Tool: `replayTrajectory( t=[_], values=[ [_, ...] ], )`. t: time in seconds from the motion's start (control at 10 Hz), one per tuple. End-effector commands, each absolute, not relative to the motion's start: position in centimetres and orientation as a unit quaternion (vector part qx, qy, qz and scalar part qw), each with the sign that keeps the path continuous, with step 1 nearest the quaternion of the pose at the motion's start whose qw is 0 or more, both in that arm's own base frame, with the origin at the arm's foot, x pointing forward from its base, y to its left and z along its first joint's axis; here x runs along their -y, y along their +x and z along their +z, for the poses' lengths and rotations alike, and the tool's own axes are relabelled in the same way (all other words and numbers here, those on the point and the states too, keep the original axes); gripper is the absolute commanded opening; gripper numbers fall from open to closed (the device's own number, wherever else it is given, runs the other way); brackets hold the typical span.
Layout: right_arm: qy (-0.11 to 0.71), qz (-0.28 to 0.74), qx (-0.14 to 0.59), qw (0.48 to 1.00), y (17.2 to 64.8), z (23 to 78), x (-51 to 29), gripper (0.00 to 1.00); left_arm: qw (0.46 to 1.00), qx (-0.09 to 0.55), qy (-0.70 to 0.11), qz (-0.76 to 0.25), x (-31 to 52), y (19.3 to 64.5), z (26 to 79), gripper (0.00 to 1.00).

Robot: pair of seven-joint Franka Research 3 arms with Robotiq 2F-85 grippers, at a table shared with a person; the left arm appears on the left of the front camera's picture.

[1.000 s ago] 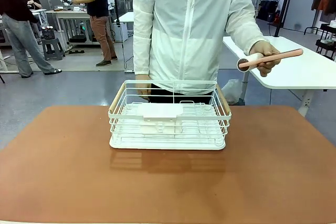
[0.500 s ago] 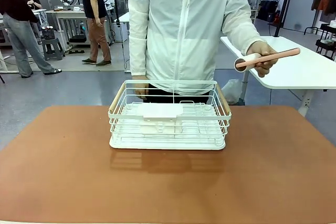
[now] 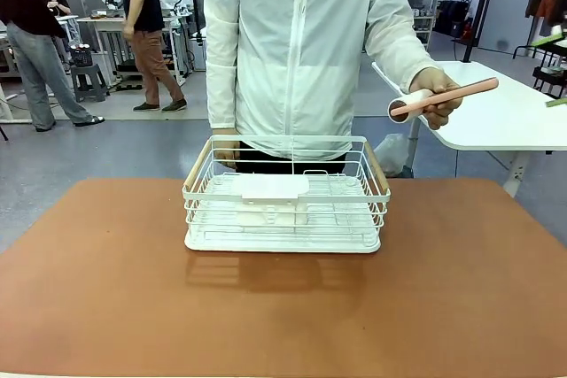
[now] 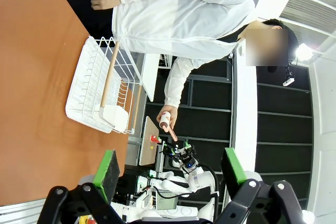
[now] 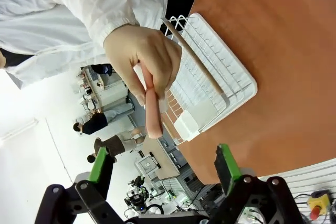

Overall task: Clean the table.
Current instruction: Pick up the Lint Roller when the human hands it over.

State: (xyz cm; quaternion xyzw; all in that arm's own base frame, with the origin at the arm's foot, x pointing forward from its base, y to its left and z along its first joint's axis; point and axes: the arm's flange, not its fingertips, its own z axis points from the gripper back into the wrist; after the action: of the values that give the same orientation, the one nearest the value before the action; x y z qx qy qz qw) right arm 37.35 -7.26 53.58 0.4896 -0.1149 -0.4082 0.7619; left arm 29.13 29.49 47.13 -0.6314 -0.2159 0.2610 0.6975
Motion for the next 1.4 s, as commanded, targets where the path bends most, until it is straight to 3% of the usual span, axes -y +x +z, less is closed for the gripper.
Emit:
replayTrajectory(
  t=[0.0, 0.3, 1.2, 1.3],
  values=[
    [0.491, -0.432, 0.117, 0.747, 36.8, 53.3, 5.2, 1.0, 0.695, 0.217, -0.637, 0.254, -29.7, 28.9, 47.3, 1.0],
    [0.473, -0.472, 0.136, 0.731, 36.9, 52.1, 2.3, 1.0, 0.695, 0.217, -0.637, 0.254, -29.7, 28.9, 47.3, 1.0],
    [0.511, -0.412, 0.162, 0.737, 41.7, 48.0, 0.3, 1.0, 0.695, 0.217, -0.637, 0.254, -29.7, 28.9, 47.3, 1.0],
    [0.51, -0.392, 0.173, 0.746, 42.0, 47.6, 0.5, 0.89, 0.695, 0.217, -0.637, 0.254, -29.7, 28.9, 47.3, 1.0]
  ],
)
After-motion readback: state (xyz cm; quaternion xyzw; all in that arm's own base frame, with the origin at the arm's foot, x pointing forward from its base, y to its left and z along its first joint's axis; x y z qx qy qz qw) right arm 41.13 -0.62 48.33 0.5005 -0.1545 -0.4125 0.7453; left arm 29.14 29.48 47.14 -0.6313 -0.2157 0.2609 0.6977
